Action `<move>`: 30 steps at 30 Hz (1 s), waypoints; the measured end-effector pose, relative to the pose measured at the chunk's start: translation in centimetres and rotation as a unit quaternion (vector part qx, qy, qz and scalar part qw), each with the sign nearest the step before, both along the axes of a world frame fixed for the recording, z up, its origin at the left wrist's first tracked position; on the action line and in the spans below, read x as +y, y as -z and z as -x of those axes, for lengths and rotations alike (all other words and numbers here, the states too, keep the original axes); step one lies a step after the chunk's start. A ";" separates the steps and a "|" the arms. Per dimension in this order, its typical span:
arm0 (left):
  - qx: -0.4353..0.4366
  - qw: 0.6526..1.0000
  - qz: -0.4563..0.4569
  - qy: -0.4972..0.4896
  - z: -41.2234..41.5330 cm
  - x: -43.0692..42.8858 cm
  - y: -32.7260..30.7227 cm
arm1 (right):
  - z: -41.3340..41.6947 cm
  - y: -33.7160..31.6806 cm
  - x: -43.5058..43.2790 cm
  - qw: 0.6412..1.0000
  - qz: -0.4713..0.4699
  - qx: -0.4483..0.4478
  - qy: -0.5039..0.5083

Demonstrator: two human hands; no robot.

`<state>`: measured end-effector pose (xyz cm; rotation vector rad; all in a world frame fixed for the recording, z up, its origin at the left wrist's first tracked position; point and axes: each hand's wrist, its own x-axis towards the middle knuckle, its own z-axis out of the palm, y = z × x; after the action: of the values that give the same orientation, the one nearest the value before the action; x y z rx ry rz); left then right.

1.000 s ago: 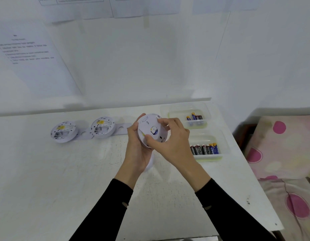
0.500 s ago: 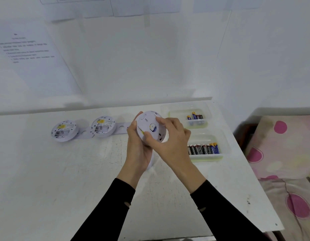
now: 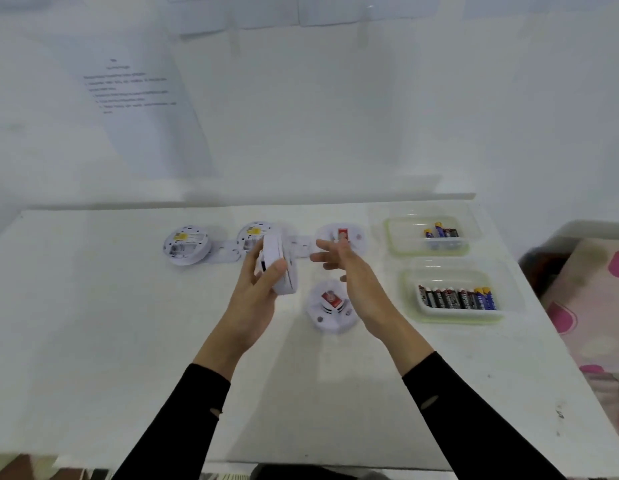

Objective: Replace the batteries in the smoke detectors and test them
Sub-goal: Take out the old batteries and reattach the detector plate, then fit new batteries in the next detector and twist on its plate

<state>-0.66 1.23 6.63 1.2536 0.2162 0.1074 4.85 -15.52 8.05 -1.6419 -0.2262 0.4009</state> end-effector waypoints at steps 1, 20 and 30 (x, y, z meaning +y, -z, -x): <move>0.017 0.999 -0.040 -0.026 0.4 1.4 0.3 | 0.2 0.3 1.1 1.000 -0.008 -0.004 0.017; 0.048 0.886 -0.457 0.057 4.0 15.7 9.5 | -5.4 8.0 14.4 0.982 0.170 -0.068 0.036; 0.038 0.861 -0.500 0.084 2.4 17.3 12.8 | -6.4 7.5 16.0 0.978 0.164 -0.119 0.050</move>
<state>-3.02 18.54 -6.13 2.3178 0.1095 0.0092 11.28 0.43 0.51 -2.0195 -0.2657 0.1672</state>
